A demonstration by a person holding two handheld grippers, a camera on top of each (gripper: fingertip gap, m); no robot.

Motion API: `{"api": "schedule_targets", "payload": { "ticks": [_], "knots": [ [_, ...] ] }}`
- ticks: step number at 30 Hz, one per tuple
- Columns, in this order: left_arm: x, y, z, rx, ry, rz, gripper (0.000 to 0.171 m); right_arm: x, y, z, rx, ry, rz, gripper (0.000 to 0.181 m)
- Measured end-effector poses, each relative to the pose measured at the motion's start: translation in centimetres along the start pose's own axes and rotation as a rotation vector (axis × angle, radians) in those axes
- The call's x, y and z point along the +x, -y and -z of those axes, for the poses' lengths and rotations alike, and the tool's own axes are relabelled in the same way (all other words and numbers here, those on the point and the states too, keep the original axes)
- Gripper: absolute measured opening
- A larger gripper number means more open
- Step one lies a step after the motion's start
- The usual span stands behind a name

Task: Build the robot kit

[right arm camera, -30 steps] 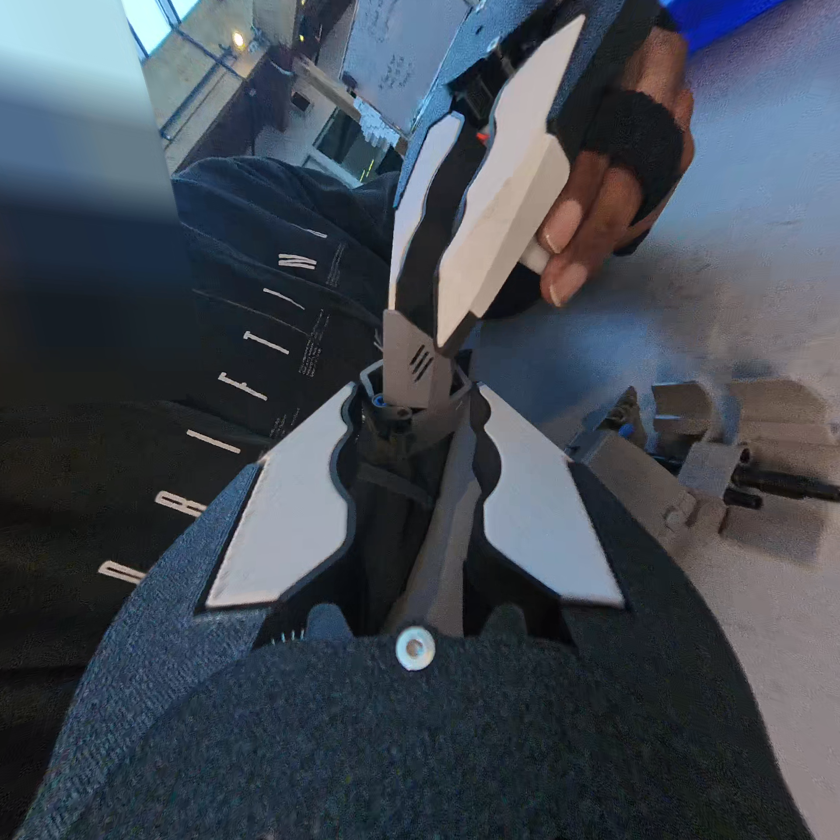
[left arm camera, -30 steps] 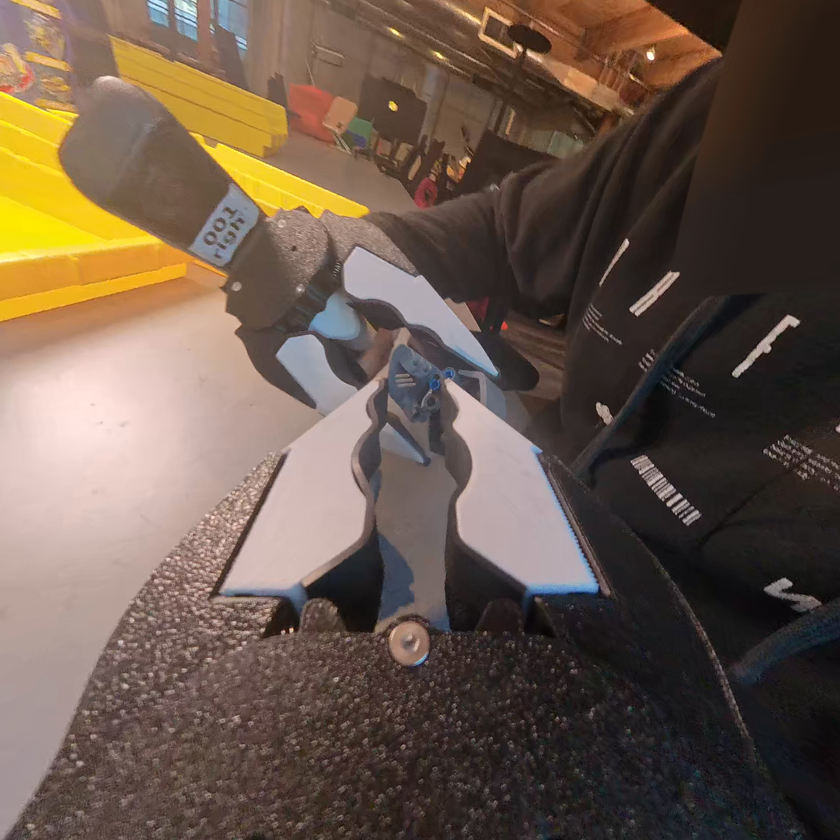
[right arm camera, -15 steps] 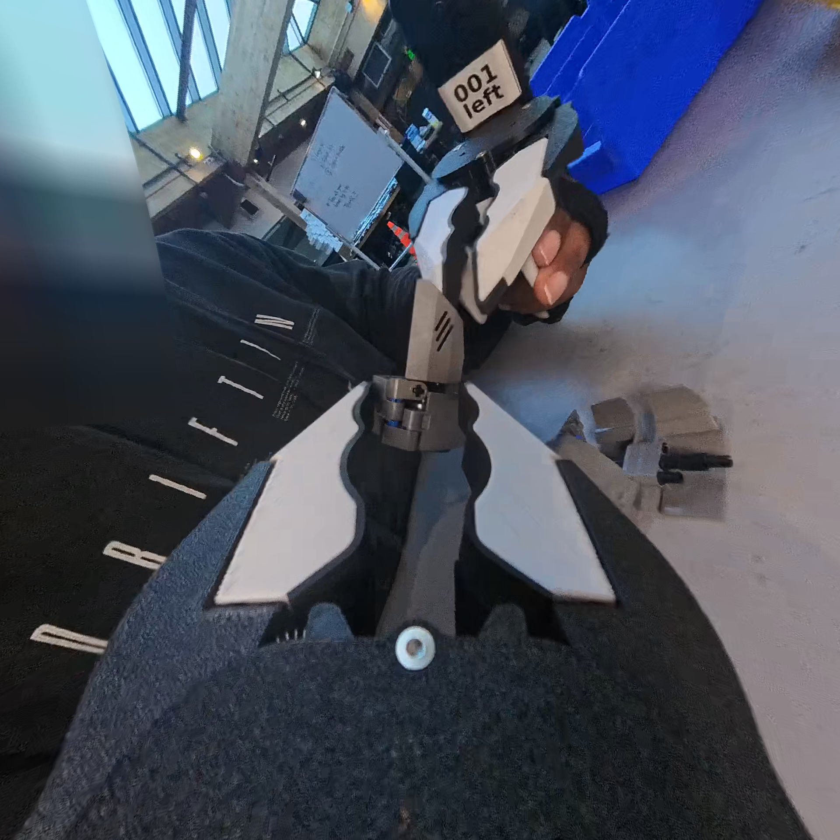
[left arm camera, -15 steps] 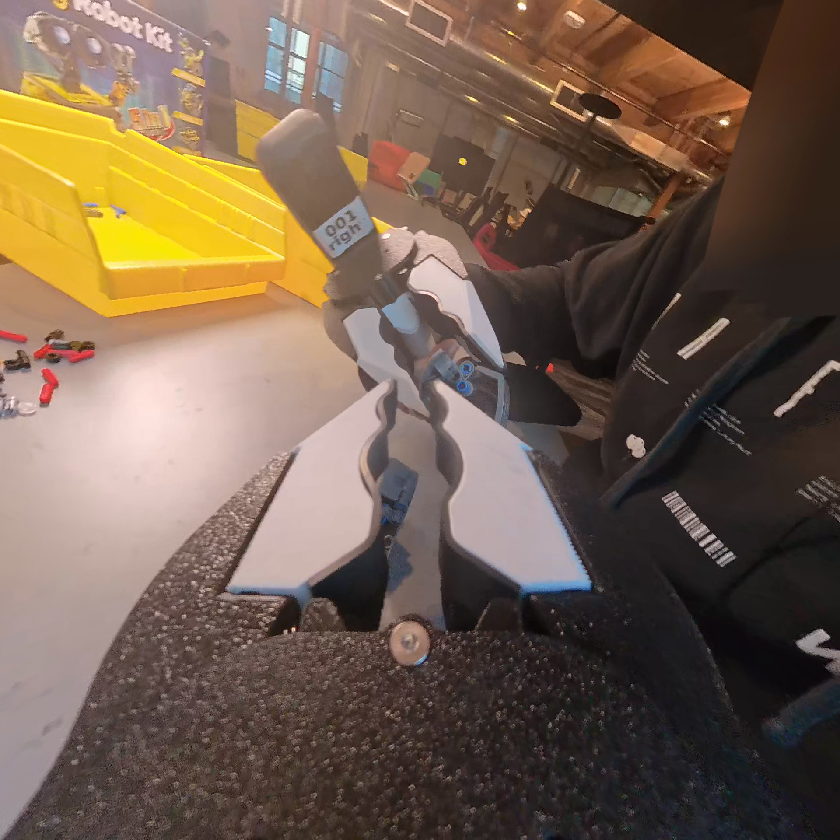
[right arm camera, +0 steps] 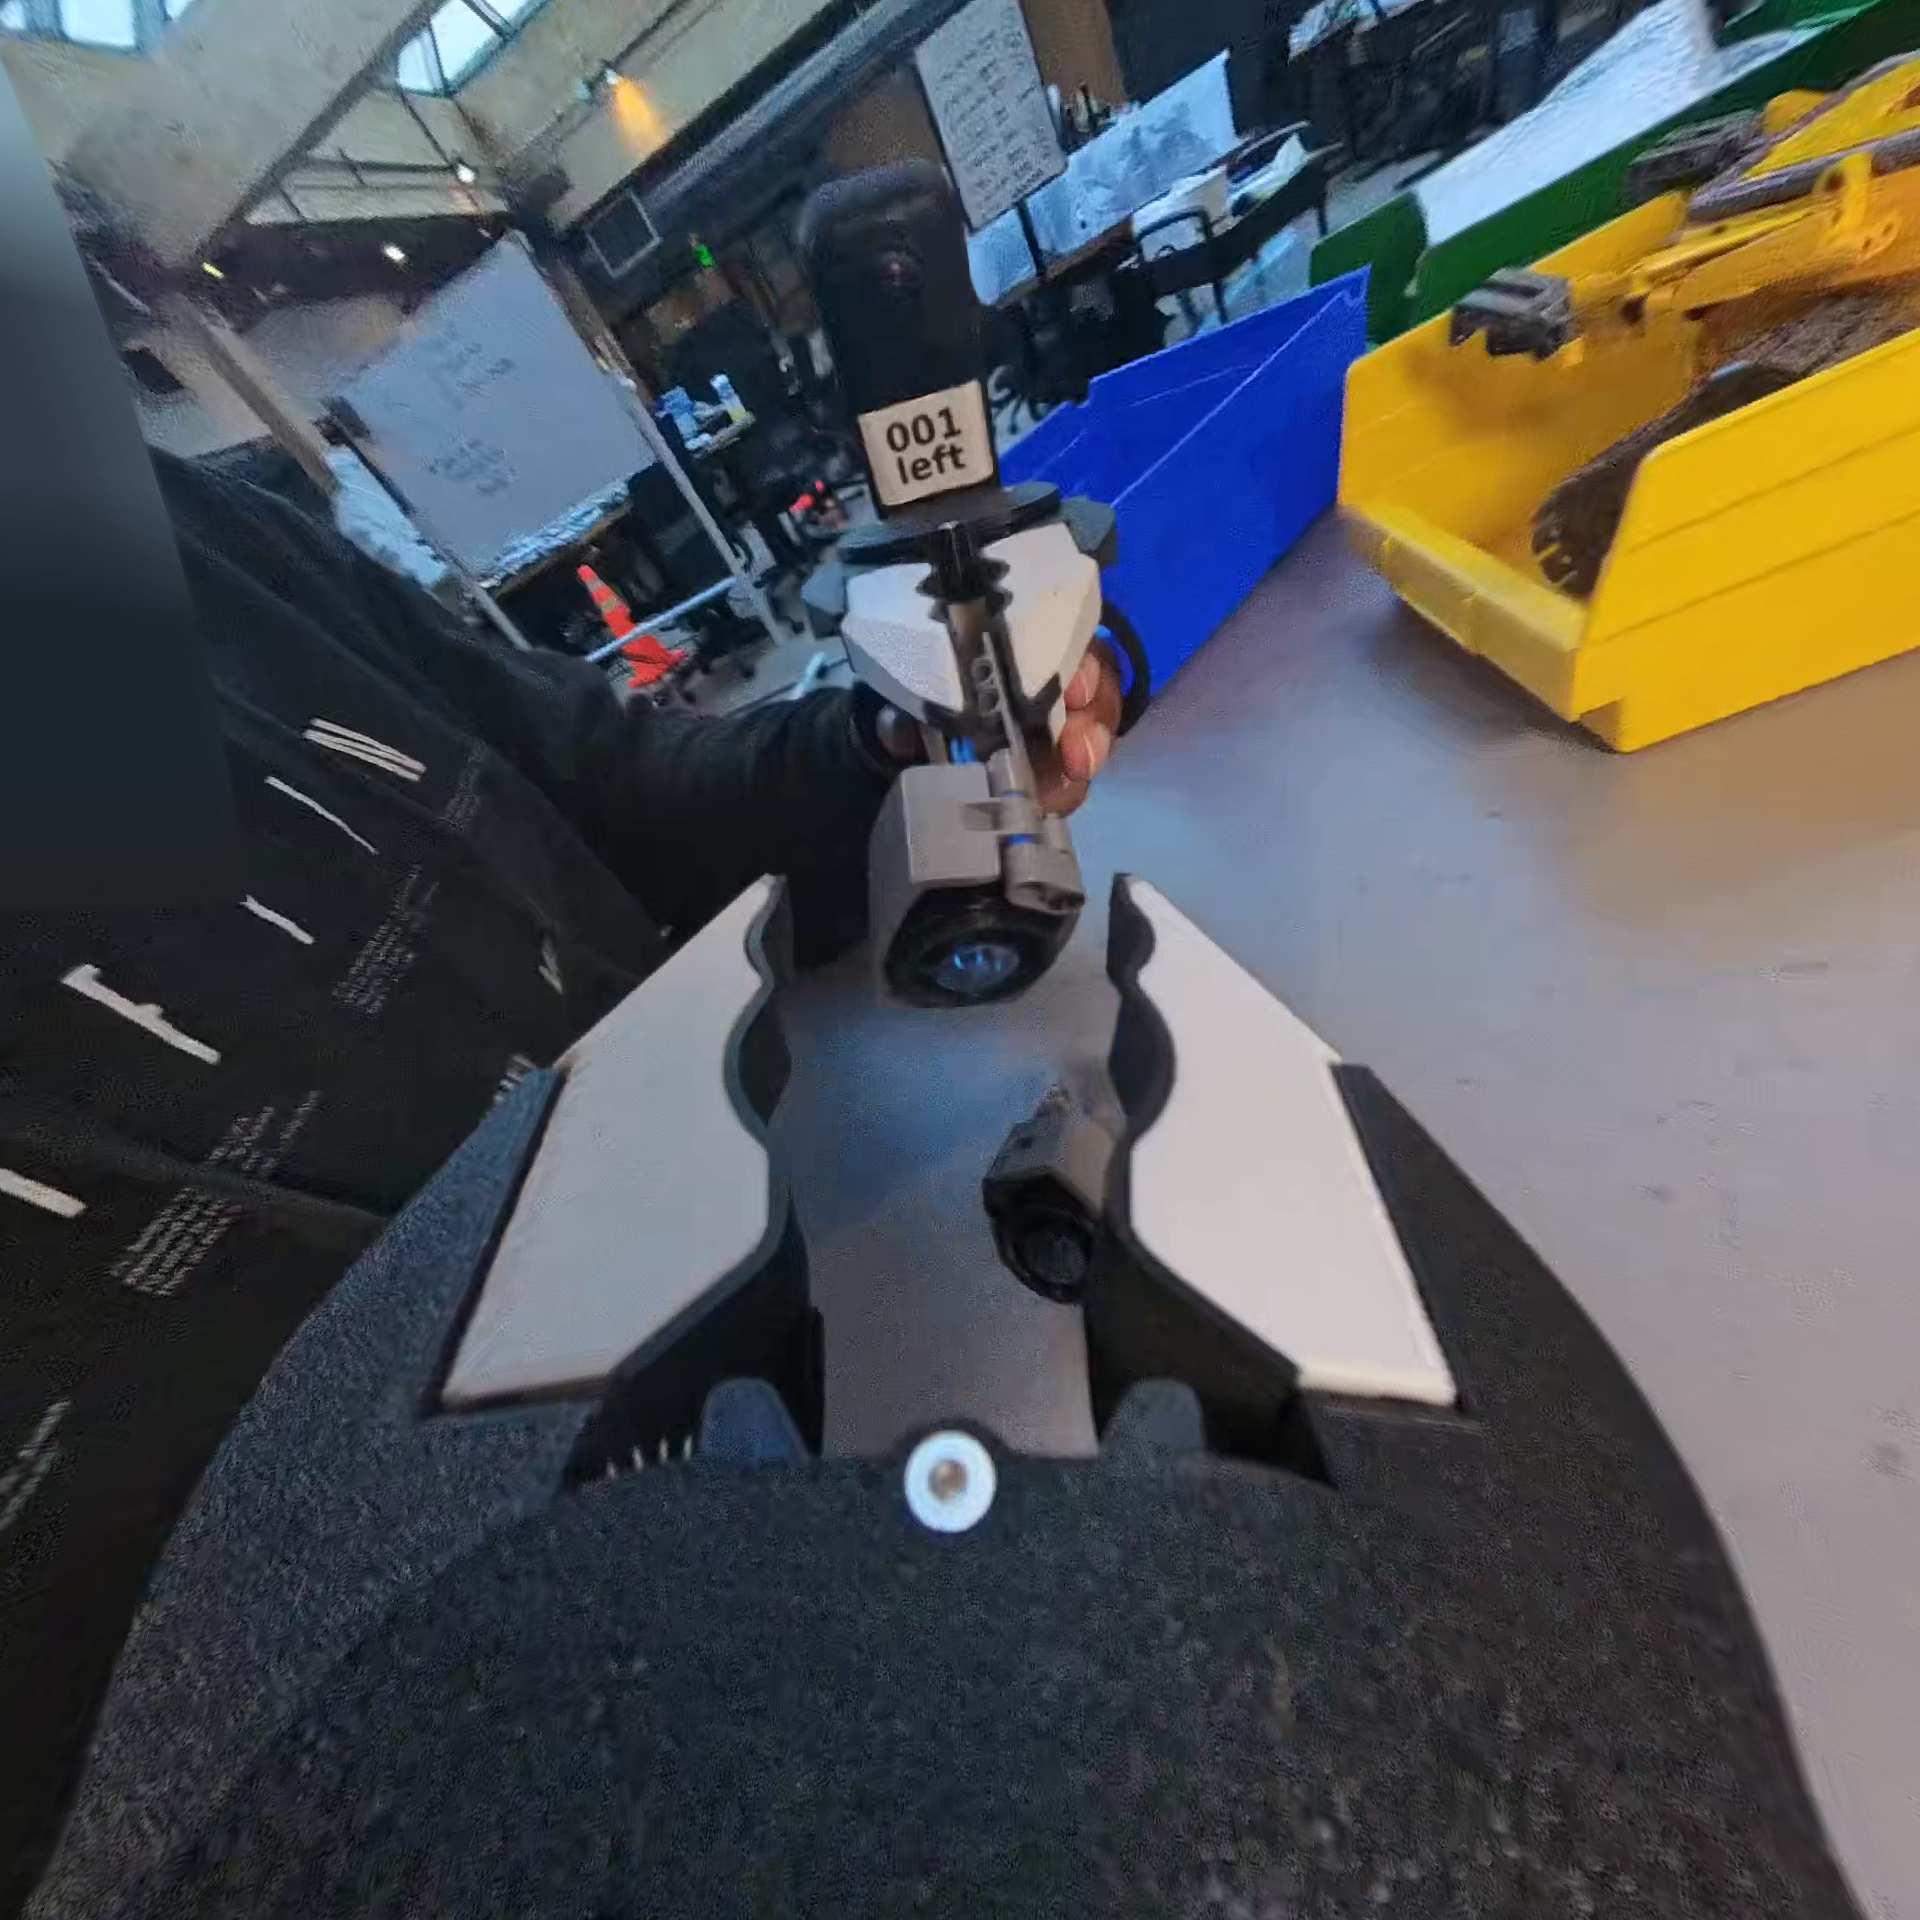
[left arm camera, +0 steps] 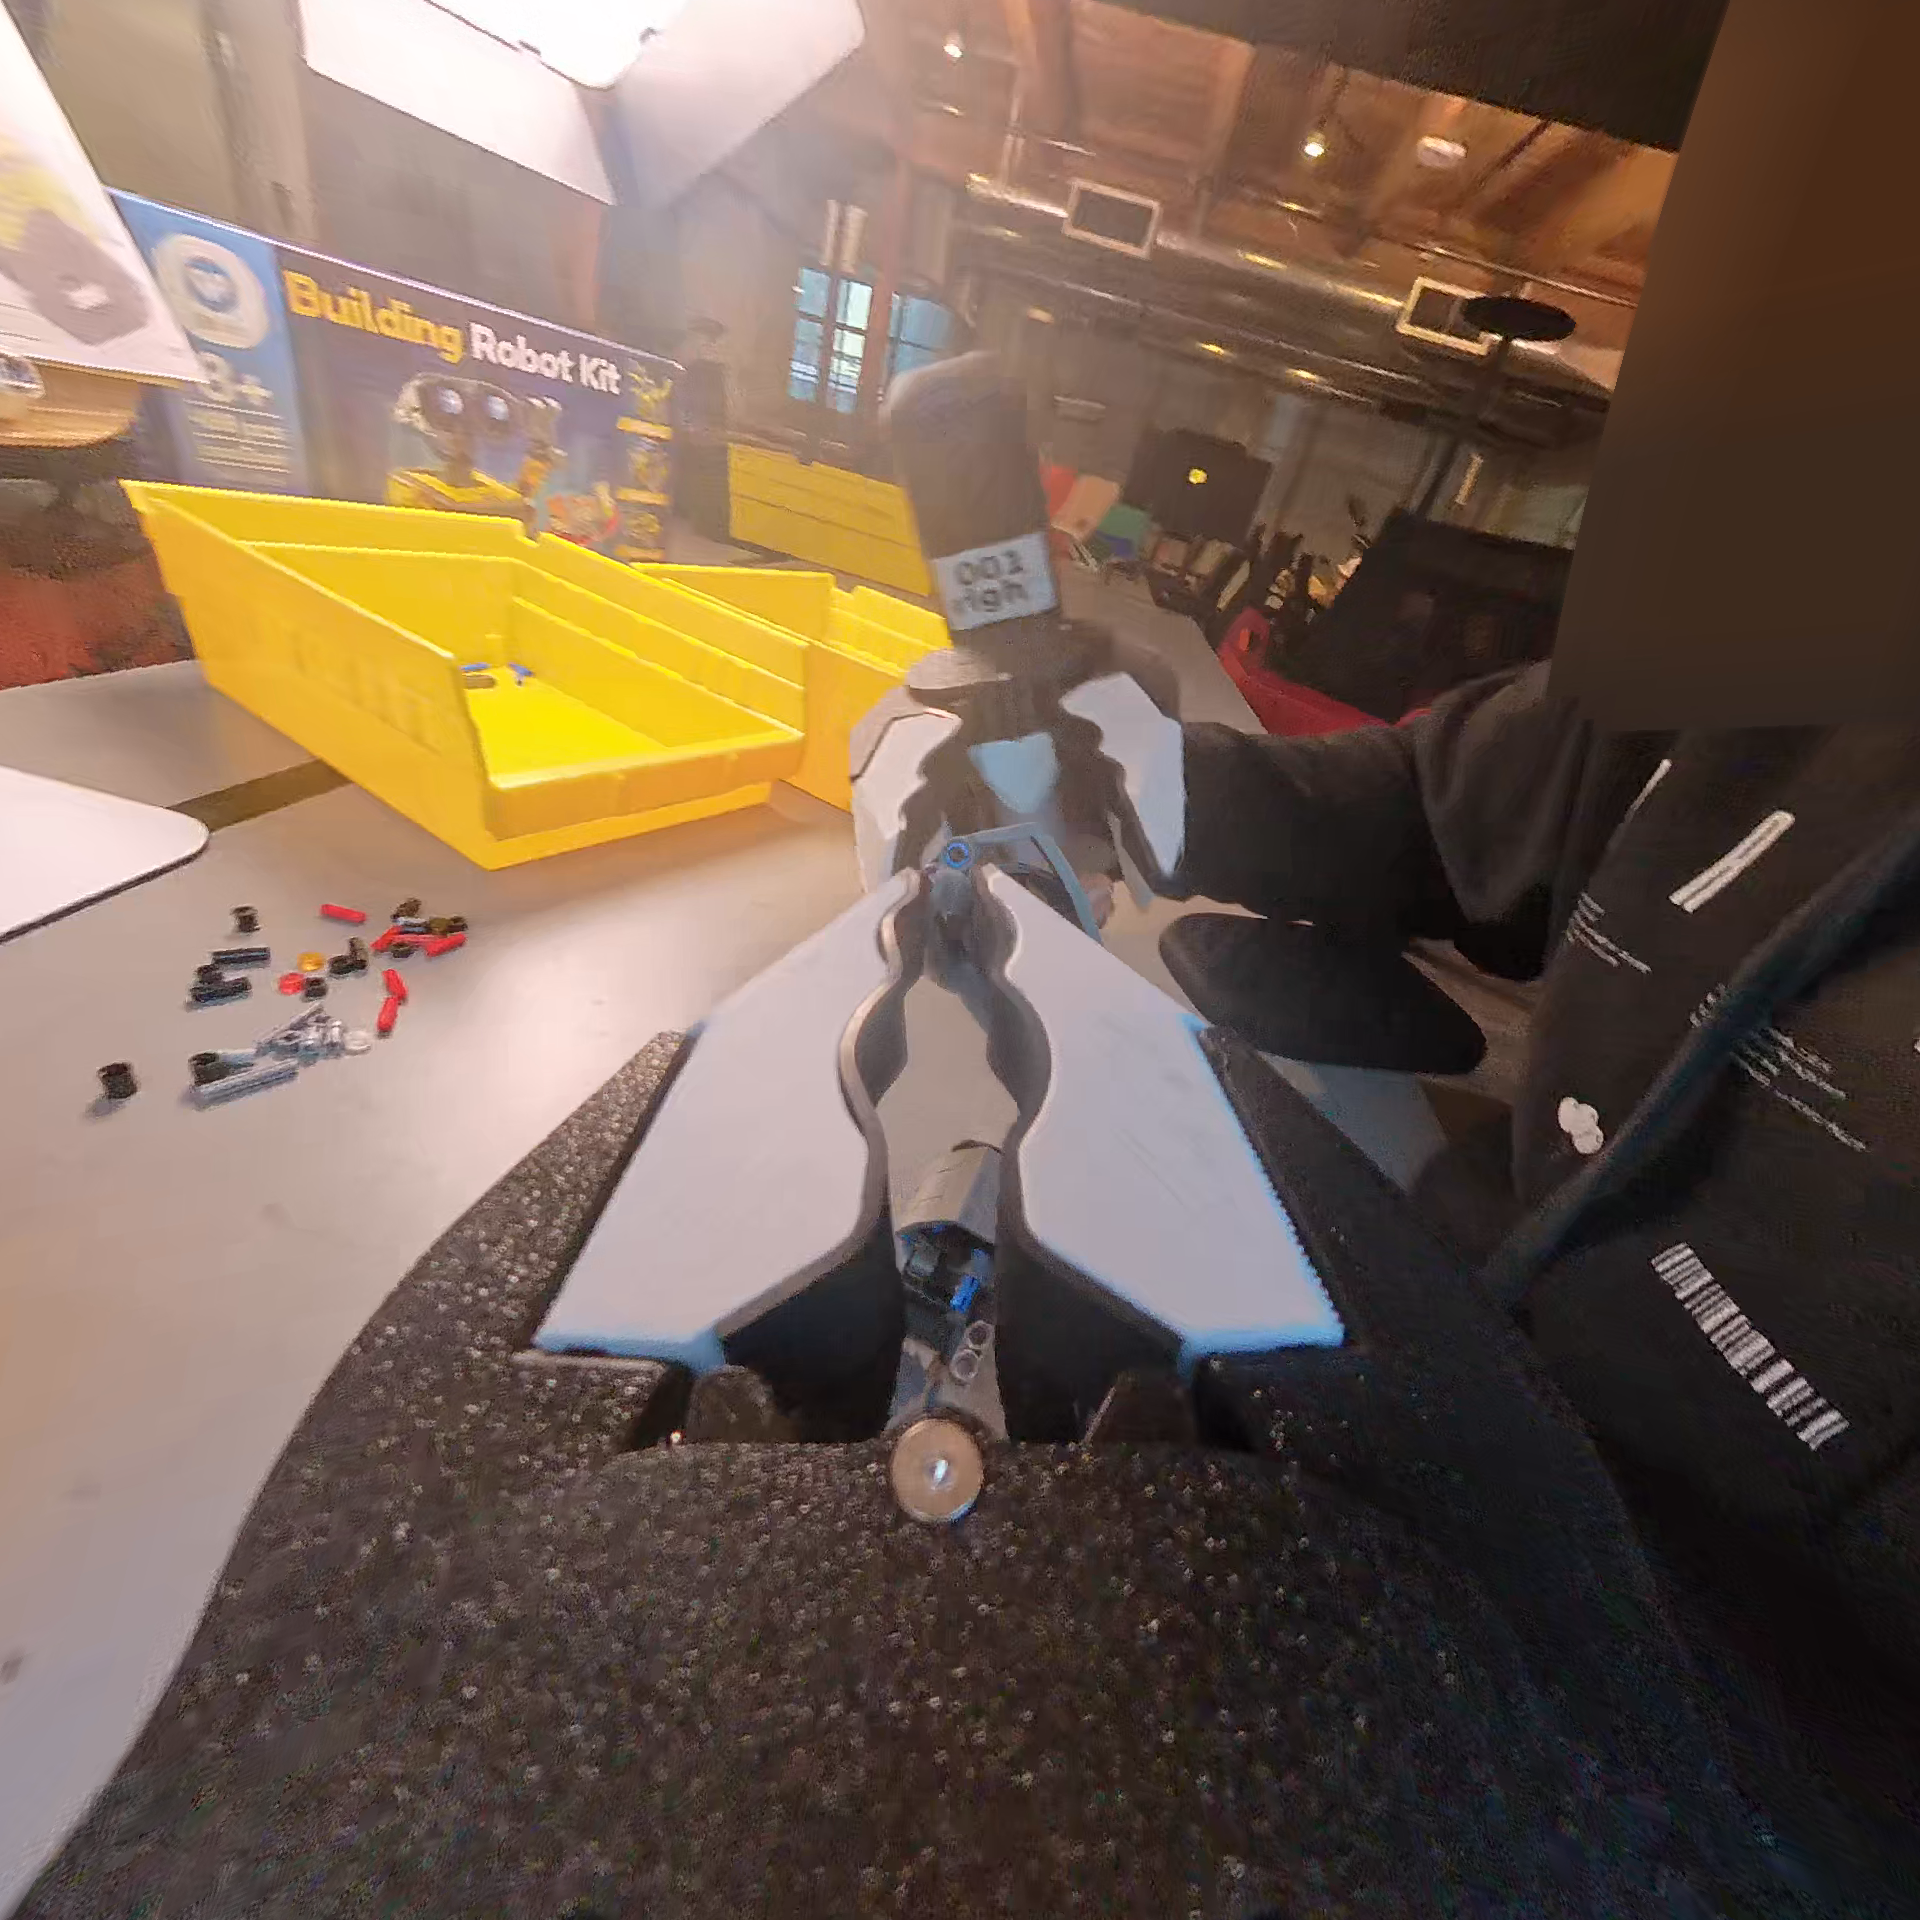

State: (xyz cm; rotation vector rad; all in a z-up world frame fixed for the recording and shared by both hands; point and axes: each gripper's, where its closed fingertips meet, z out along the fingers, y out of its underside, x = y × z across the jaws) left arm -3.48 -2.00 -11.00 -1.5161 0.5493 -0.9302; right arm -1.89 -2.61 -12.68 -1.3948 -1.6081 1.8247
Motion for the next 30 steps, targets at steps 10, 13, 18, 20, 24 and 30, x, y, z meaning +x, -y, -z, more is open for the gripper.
{"api": "schedule_targets", "payload": {
  "ticks": [10, 13, 18, 20, 24, 30],
  "knots": [
    [2.0, 0.5, 0.0, -0.067, -0.097, -0.105, 0.008, -1.4, 0.6, 0.5, -0.040, -0.018, 0.067, 0.041],
    [2.5, 0.1, 0.0, -0.174, -0.122, -0.189, 0.023, -2.0, 2.0, 1.1, -0.020, 0.036, 0.011, 0.039],
    [2.3, 0.0, -0.9, -0.234, -0.121, -0.209, 0.011, -2.4, 3.6, 1.8, 0.005, 0.058, -0.003, 0.038],
    [2.1, 0.1, -1.1, -0.224, -0.123, -0.202, 0.008, -2.3, 3.7, 1.9, 0.007, 0.046, -0.003, 0.038],
    [0.6, -0.3, -1.4, -0.299, 0.004, -0.420, 0.007, -1.1, 3.4, 2.2, 0.030, 0.017, -0.116, 0.037],
    [-1.9, 0.2, -1.3, -0.497, 0.309, -1.266, 0.006, 1.0, 2.2, 2.2, 0.091, 0.054, -0.424, 0.036]
  ]
}}
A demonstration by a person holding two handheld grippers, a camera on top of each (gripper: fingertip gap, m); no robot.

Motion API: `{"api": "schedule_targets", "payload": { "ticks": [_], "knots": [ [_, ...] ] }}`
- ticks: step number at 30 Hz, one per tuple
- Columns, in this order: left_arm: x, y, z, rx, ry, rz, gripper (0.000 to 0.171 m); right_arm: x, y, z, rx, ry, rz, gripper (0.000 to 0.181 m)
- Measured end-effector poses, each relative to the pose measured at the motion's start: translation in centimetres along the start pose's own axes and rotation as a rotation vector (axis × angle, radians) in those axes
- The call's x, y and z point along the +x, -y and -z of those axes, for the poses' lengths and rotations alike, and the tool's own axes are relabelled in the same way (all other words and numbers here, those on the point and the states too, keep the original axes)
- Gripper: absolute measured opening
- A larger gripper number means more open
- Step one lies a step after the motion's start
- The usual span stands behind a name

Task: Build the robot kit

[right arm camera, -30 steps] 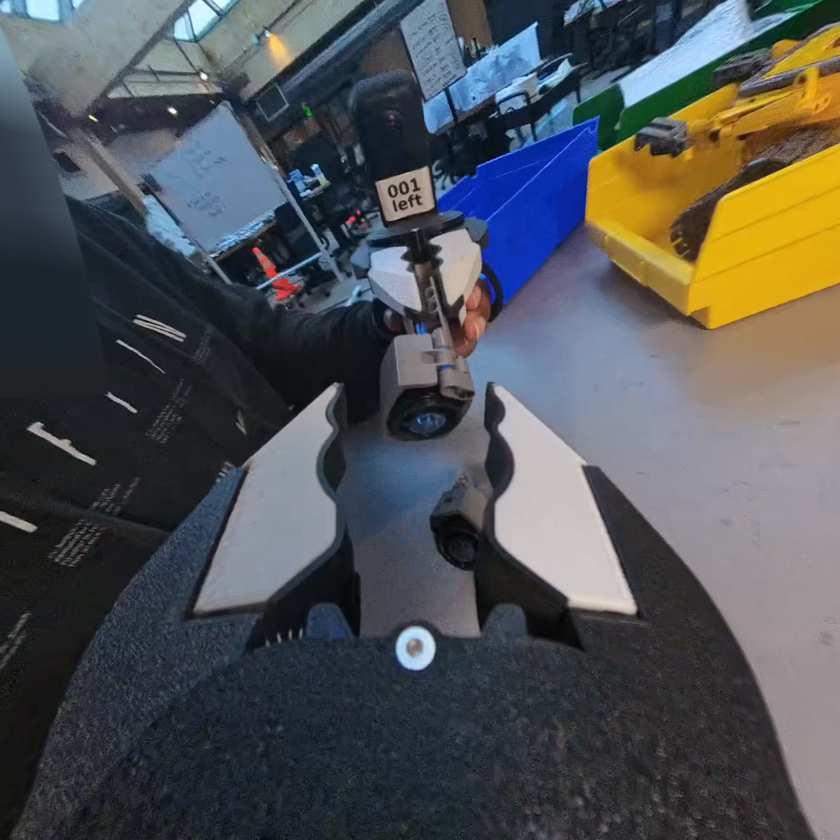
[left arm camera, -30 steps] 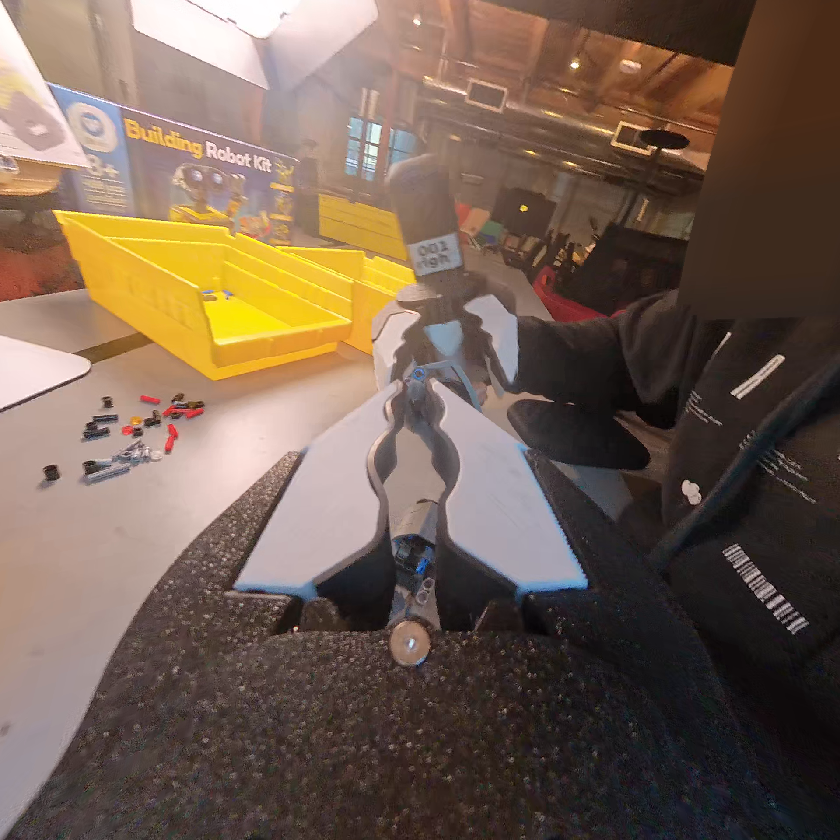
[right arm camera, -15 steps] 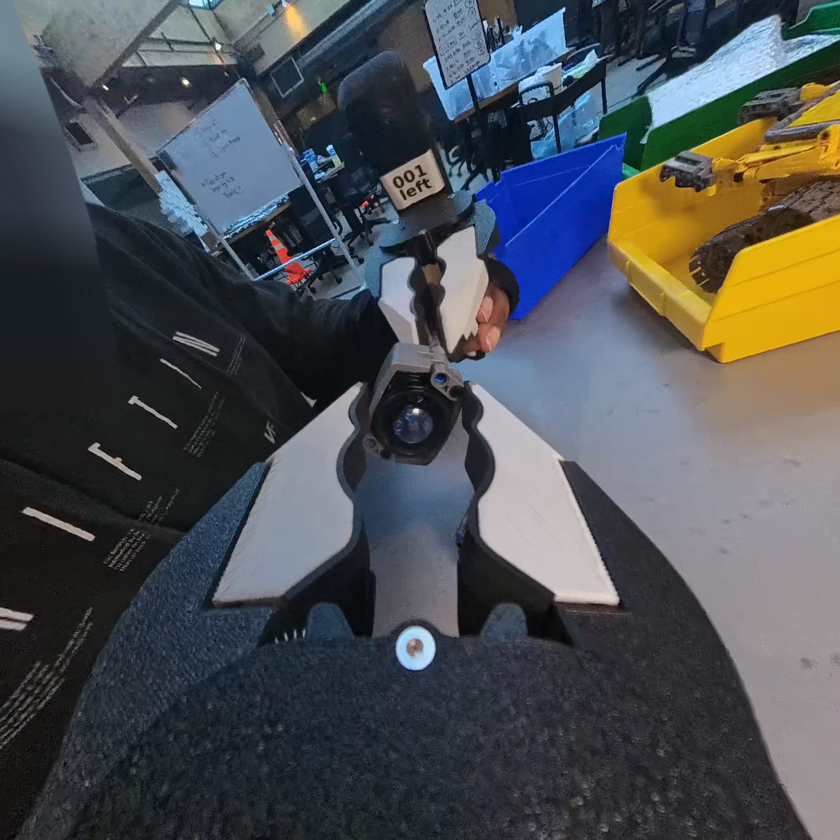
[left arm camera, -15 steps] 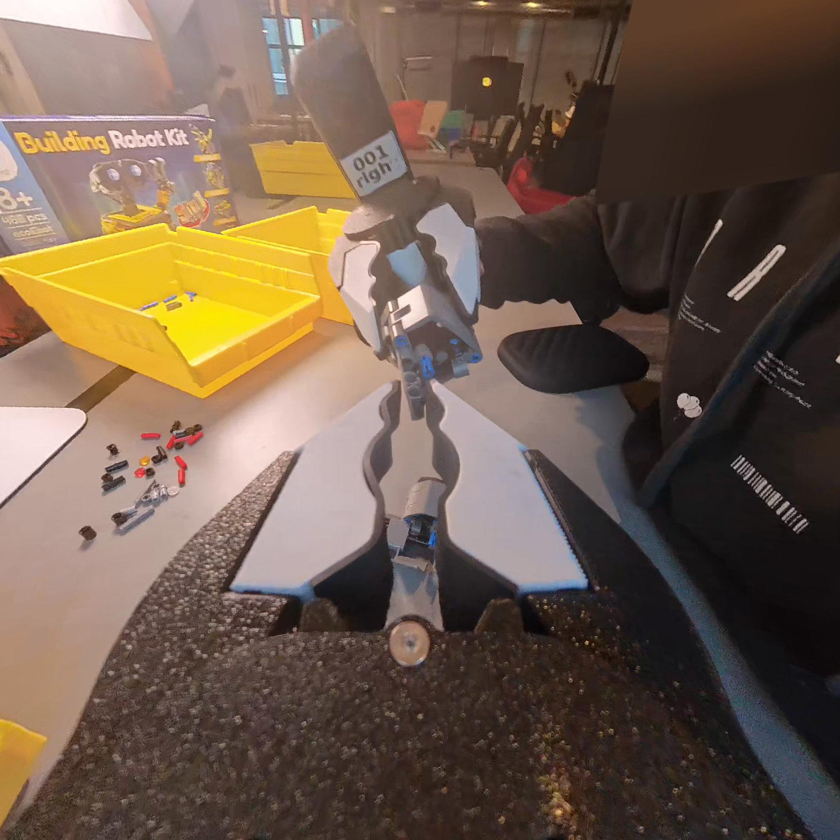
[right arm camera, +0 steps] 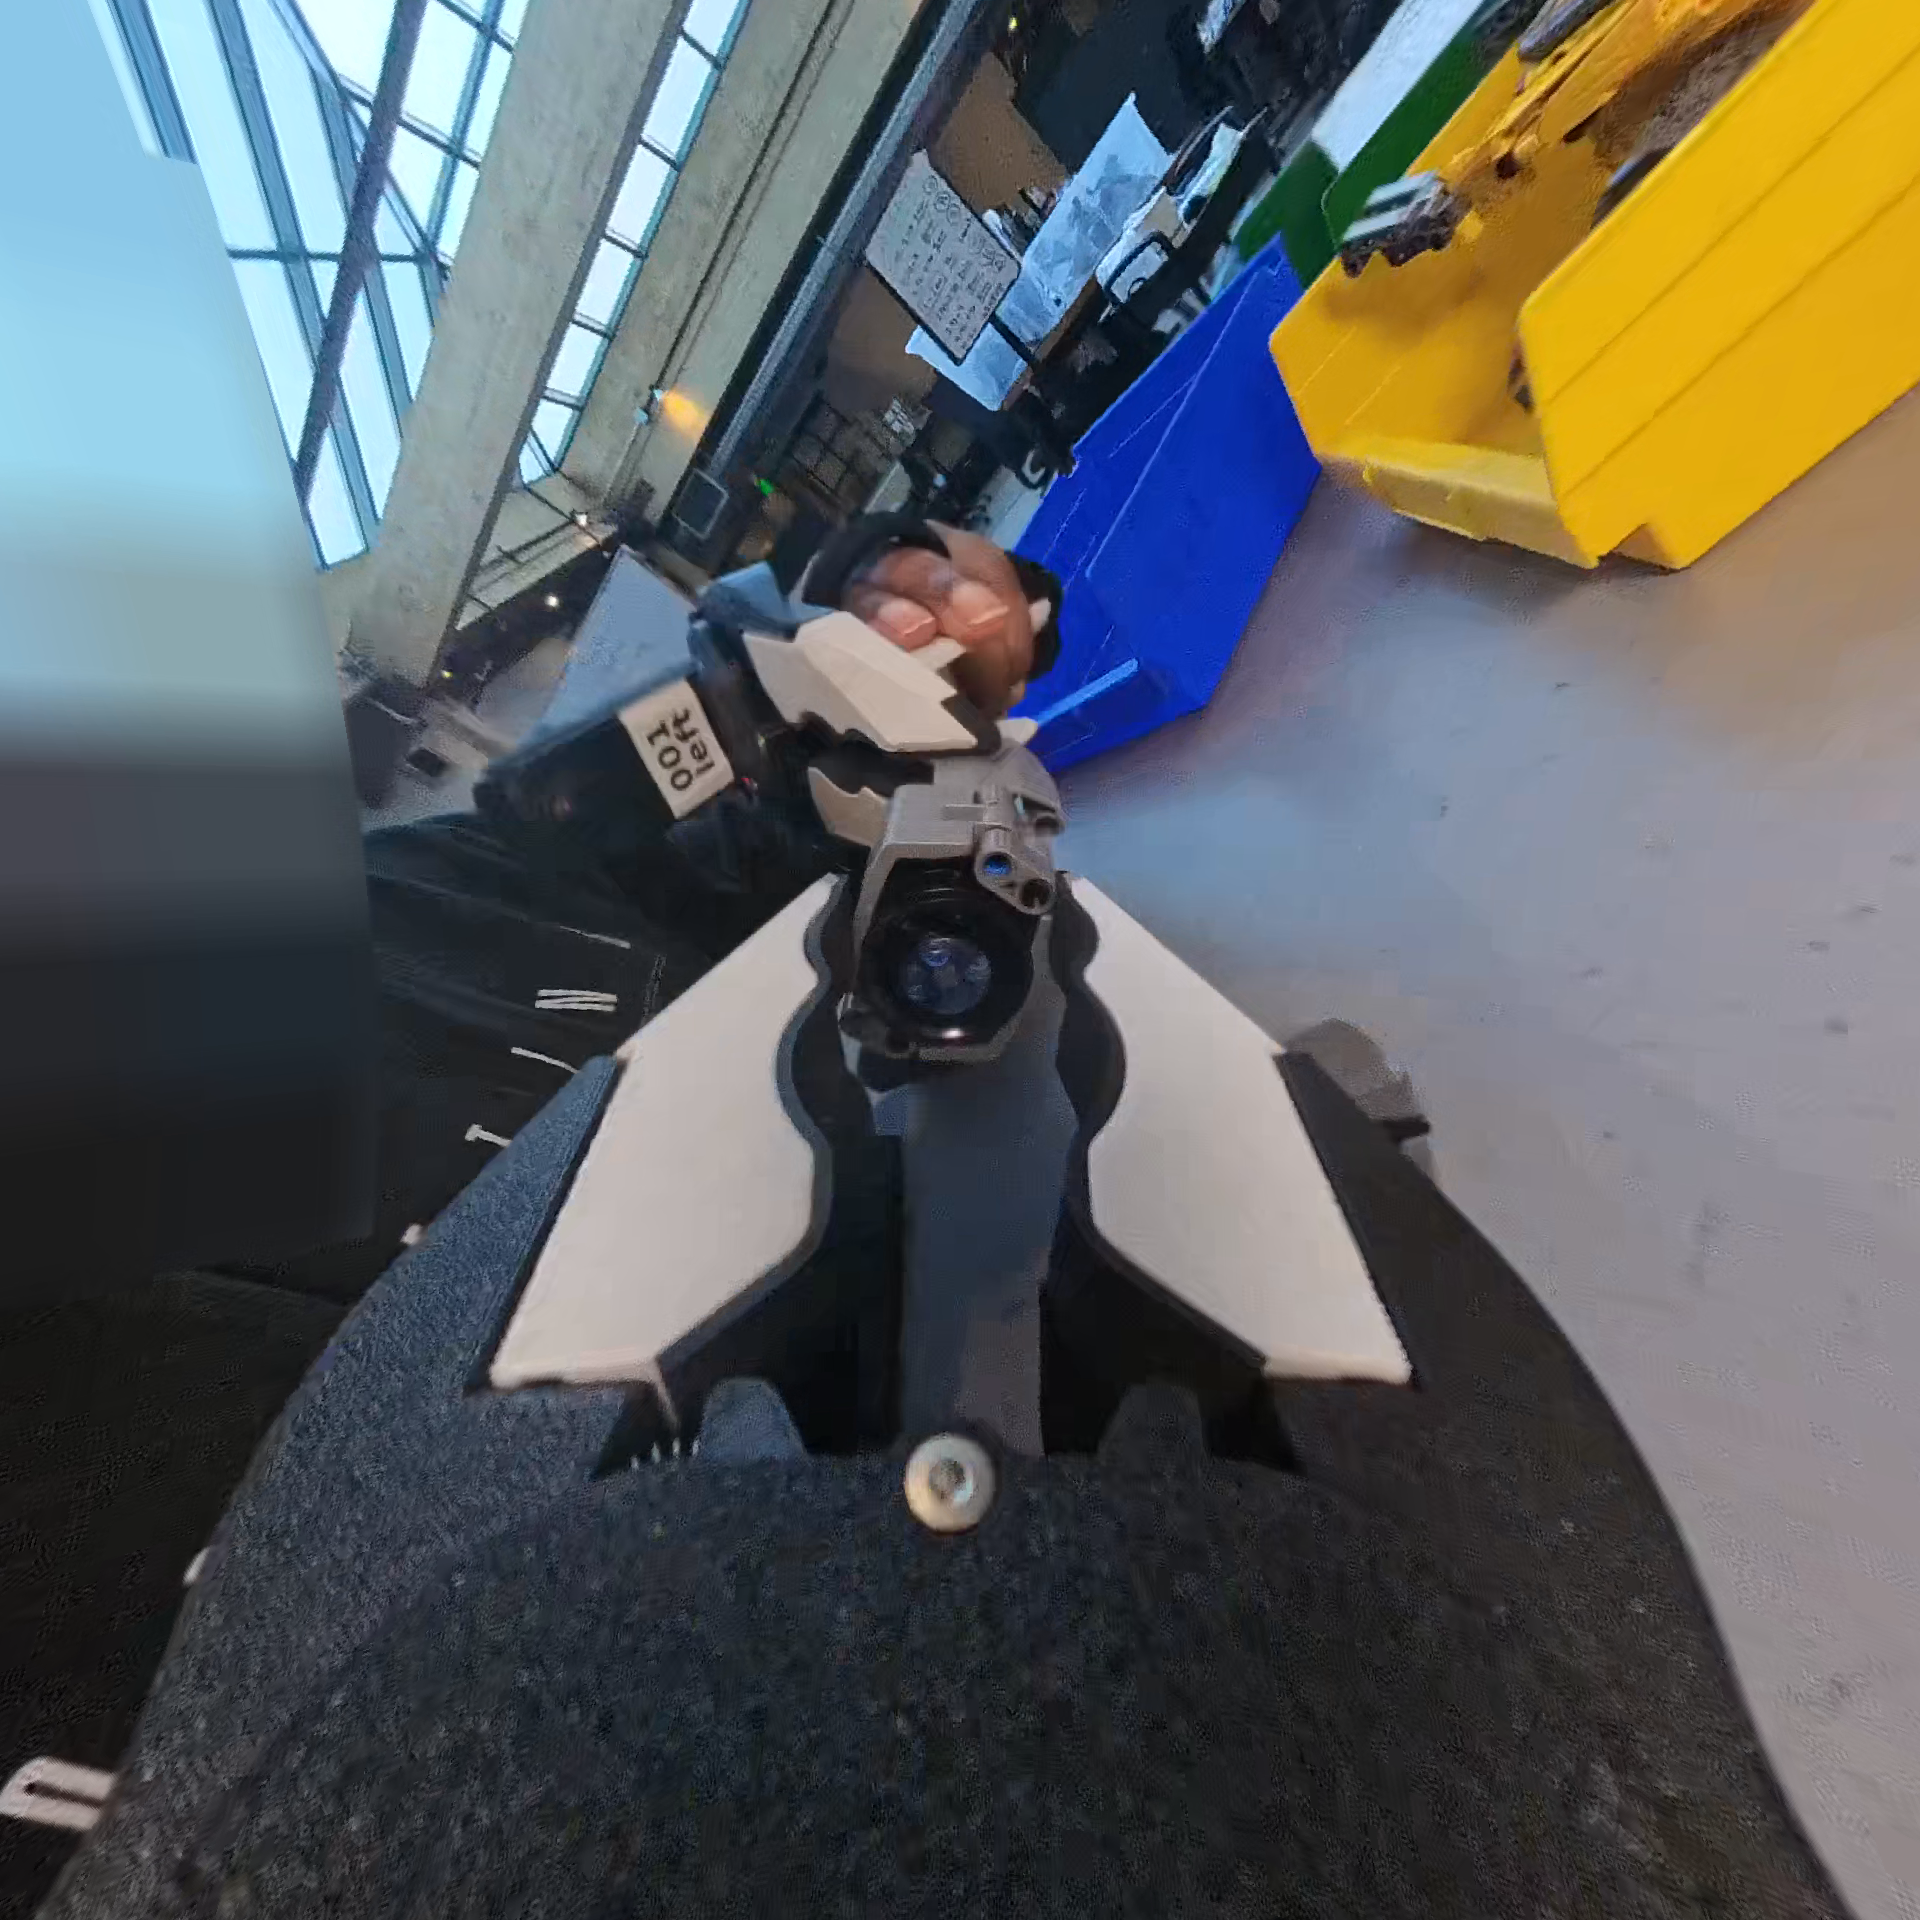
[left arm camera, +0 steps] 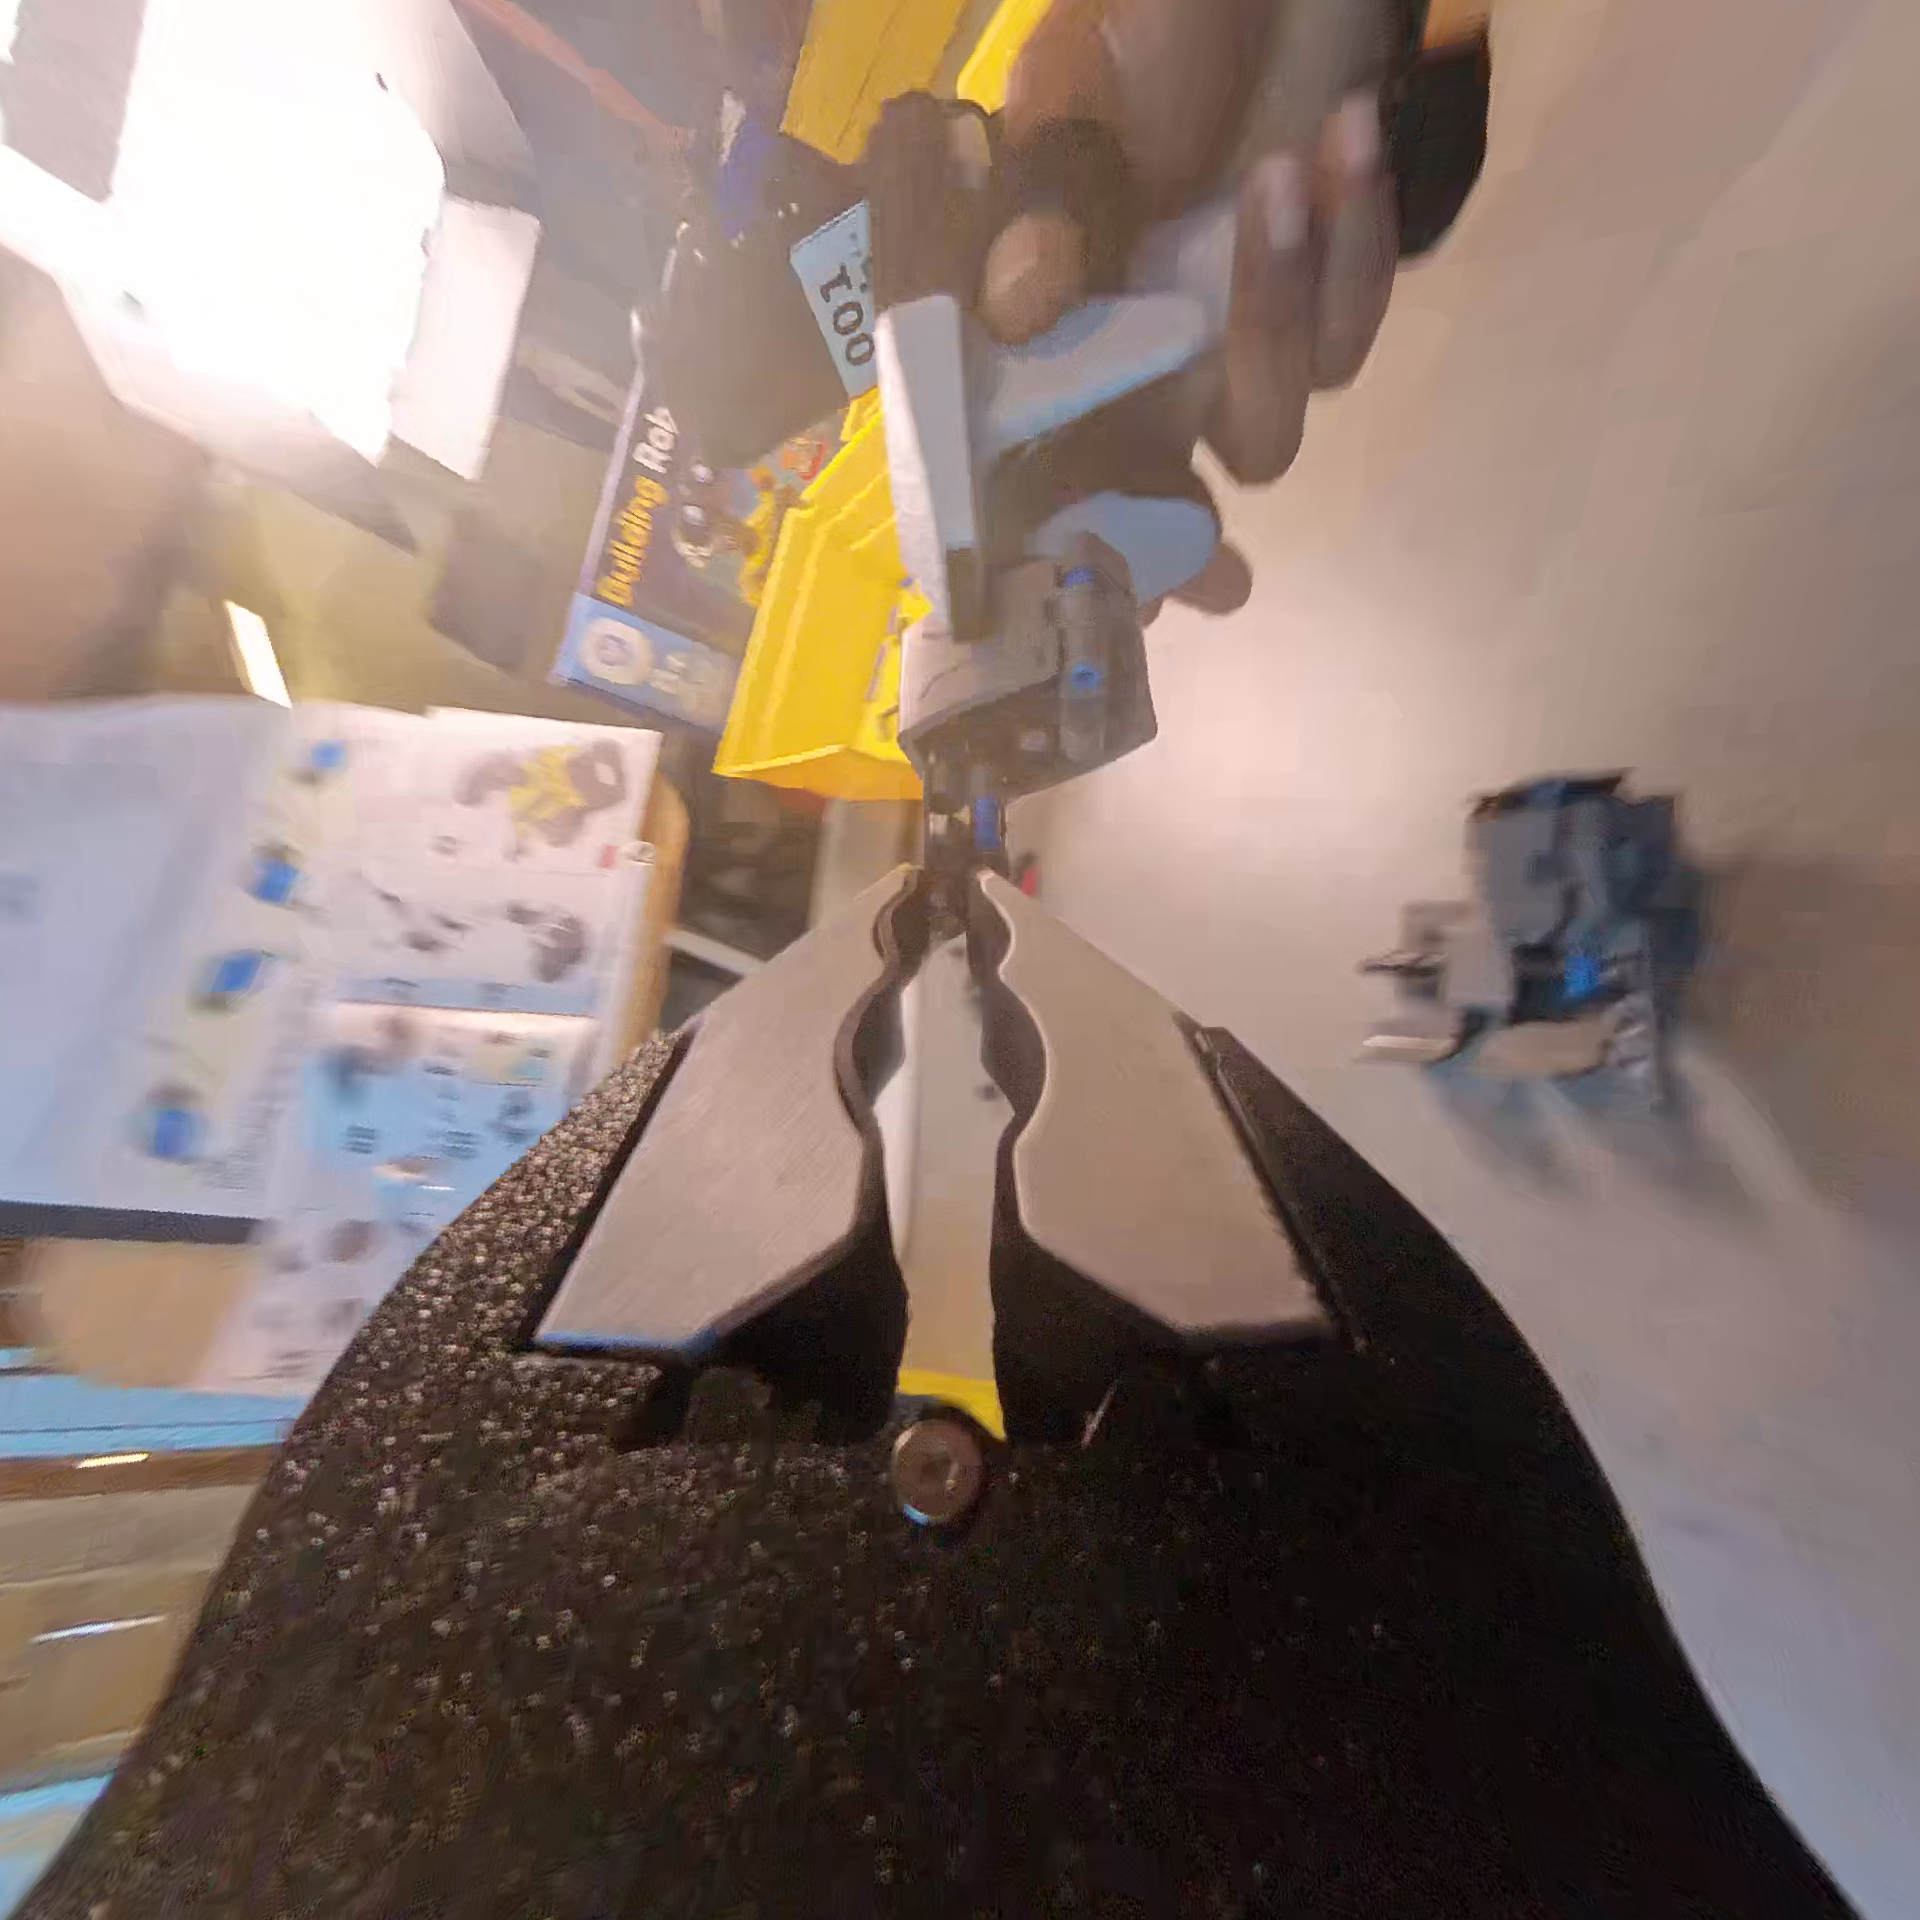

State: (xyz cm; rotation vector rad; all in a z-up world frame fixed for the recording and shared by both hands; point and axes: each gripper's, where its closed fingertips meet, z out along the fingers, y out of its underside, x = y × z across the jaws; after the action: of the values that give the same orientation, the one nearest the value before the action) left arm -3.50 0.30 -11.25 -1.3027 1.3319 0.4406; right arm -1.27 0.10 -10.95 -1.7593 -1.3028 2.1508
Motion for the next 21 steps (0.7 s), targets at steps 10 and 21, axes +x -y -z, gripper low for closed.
{"api": "schedule_targets", "payload": {
  "ticks": [10, 21],
  "knots": [
    [0.8, -0.9, -0.9, -0.001, 0.061, -0.129, 0.007, 2.0, -1.1, 0.1, -0.007, 0.009, 0.006, 0.037],
    [3.7, -4.4, -1.1, -0.070, -0.209, 0.598, 0.040, 5.2, -1.8, 0.8, -0.153, -0.244, 0.404, 0.039]
  ]
}}
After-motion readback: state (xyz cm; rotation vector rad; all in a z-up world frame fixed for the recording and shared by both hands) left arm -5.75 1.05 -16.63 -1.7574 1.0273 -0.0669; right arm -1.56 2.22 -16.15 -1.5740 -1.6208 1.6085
